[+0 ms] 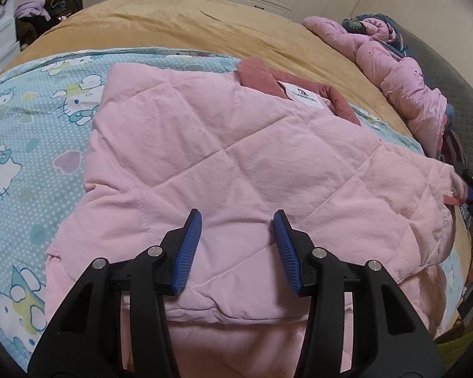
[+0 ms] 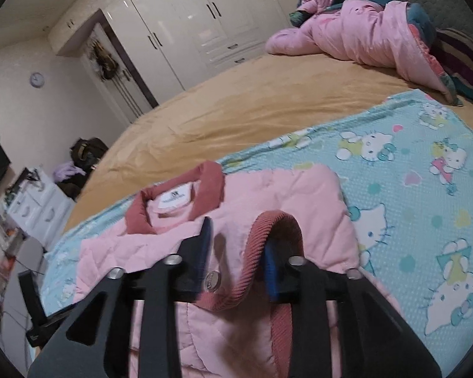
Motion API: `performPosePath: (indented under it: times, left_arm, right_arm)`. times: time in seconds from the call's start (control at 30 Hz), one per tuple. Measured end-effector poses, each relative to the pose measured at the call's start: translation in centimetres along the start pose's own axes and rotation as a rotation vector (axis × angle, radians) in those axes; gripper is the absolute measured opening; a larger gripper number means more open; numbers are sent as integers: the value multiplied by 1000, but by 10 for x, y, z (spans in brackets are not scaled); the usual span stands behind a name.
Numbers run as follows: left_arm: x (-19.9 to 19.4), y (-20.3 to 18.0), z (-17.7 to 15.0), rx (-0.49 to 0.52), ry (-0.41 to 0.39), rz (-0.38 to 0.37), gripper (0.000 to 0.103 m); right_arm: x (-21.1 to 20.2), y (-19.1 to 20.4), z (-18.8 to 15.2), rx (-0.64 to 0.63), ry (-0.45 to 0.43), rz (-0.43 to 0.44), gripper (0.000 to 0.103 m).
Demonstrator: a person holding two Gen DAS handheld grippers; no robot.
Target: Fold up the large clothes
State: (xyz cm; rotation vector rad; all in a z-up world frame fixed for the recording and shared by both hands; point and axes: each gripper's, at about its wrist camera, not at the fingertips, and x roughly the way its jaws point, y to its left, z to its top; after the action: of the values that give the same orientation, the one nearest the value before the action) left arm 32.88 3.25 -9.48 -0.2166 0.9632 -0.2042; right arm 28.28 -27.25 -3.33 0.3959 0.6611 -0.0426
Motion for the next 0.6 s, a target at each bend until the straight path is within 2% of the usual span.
performPosePath:
  times: [0.03, 0.07, 0.17, 0.3, 0.4, 0.6]
  left_arm:
    - [1, 0, 0, -2, 1, -3, 39]
    - [0, -1, 0, -3, 1, -2, 39]
    - [0, -2, -1, -5, 3, -1, 39]
    - [-1, -3, -1, -2, 5, 1, 39]
    - [-2, -3, -1, -2, 6, 1, 39]
    - [-3, -4, -2, -7, 6, -1, 39]
  right_arm:
    - [-9, 2, -1, 0, -59, -38, 86]
    - [-15, 6, -1, -13, -87, -38, 86]
    - [-22, 23, -4, -66, -92, 17, 86]
    - [-8, 62, -21, -217, 11, 123, 84]
    - [5, 95, -42, -344, 69, 137, 84]
    - [28, 119, -69, -435, 179, 137, 82]
